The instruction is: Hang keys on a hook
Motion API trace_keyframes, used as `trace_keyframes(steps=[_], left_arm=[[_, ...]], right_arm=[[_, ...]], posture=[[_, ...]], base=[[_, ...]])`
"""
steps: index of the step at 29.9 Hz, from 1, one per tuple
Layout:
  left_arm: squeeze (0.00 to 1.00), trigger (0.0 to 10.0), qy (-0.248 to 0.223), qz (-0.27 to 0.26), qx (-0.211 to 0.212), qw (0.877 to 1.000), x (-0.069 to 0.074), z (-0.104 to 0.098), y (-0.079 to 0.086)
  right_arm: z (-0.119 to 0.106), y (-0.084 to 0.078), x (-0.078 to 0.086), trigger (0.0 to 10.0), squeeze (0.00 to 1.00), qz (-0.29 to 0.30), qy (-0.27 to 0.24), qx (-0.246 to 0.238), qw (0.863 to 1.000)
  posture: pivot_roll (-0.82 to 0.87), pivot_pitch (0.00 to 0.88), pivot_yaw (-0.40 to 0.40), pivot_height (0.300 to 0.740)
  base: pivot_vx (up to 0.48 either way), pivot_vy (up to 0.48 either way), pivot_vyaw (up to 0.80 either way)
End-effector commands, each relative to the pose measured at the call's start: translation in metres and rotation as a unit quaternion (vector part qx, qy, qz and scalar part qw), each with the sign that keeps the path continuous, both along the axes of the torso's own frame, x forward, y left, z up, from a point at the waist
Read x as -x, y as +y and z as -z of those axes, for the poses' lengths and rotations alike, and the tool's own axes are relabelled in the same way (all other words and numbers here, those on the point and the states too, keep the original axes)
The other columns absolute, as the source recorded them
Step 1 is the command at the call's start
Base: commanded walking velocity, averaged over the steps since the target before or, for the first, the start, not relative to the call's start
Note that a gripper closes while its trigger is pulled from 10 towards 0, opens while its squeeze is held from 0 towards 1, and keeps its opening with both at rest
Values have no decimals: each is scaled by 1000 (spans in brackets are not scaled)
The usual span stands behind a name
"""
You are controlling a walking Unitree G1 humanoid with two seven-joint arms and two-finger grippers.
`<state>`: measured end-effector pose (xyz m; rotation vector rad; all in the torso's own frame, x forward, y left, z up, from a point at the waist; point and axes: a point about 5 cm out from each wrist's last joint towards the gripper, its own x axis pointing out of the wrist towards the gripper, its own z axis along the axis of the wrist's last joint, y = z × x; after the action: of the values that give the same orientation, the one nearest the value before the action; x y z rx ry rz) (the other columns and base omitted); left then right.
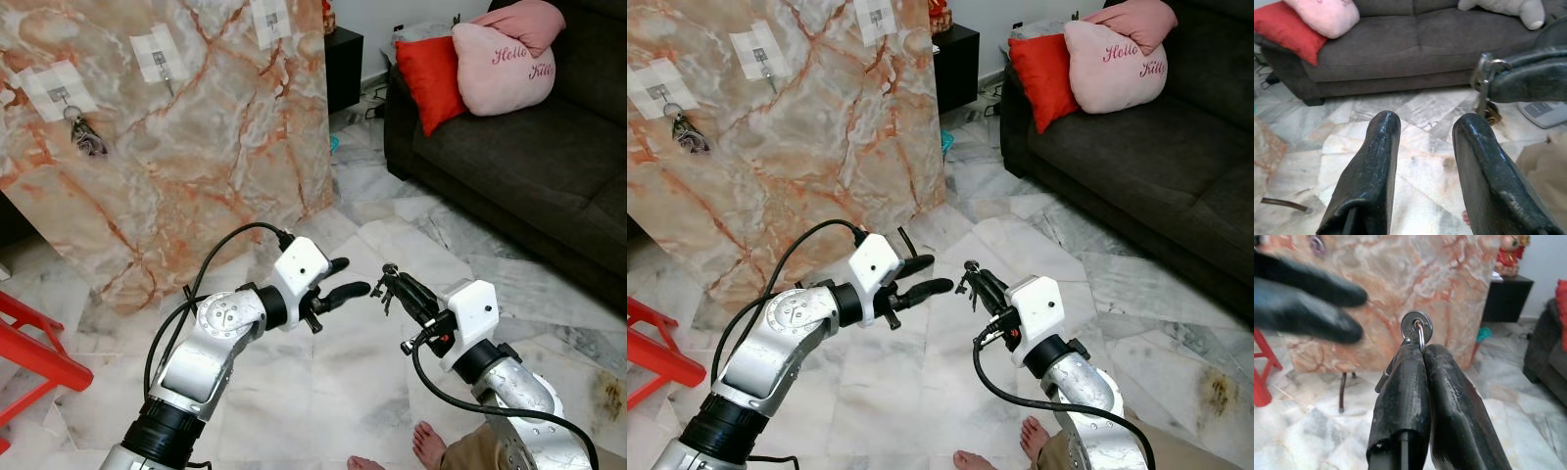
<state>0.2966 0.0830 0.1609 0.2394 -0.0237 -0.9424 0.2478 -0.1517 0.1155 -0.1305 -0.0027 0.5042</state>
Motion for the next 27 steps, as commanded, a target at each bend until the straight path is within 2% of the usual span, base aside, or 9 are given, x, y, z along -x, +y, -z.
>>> trace_keyframes(steps=[1,5,8,9,11,13,15,23,27], left_arm=[[0,10000,-4,-11,-3,1000,-1,0,6],[0,10000,-2,-33,-4,999,-3,3,12],[0,10000,-1,-59,-2,998,-7,4,19],[0,10000,-1,-59,-2,998,-7,4,19],[0,10000,0,-71,-5,997,-9,5,23],[0,10000,1,-72,-7,997,-9,5,25],[0,10000,4,-76,-11,997,-8,7,29],[0,10000,13,-87,-20,996,-6,13,37],[0,10000,25,-87,-26,996,-2,18,41]], right_arm=[[0,-2,-2,0,0,8,1,3,1000],[15,-9,-7,0,0,37,48,41,997],[49,-30,-5,0,0,112,165,46,979],[49,-30,-5,0,0,112,165,46,979],[78,-48,3,0,0,186,261,-9,947],[86,-53,7,0,0,205,283,-29,937],[100,-54,15,0,0,228,335,-79,911],[110,-48,12,0,0,235,349,-128,898],[133,-47,21,0,0,233,407,-71,880]], posture=[[-92,51,33,740],[-92,46,33,740],[-89,44,33,740],[-89,44,33,740],[-86,38,32,740],[-84,38,33,740],[-87,36,35,740],[-82,43,41,740],[-86,46,44,740]], base=[[0,0,0],[0,0,0],[0,0,0],[0,0,0],[0,0,0],[0,0,0],[0,0,0],[0,0,0],[0,0,0]])
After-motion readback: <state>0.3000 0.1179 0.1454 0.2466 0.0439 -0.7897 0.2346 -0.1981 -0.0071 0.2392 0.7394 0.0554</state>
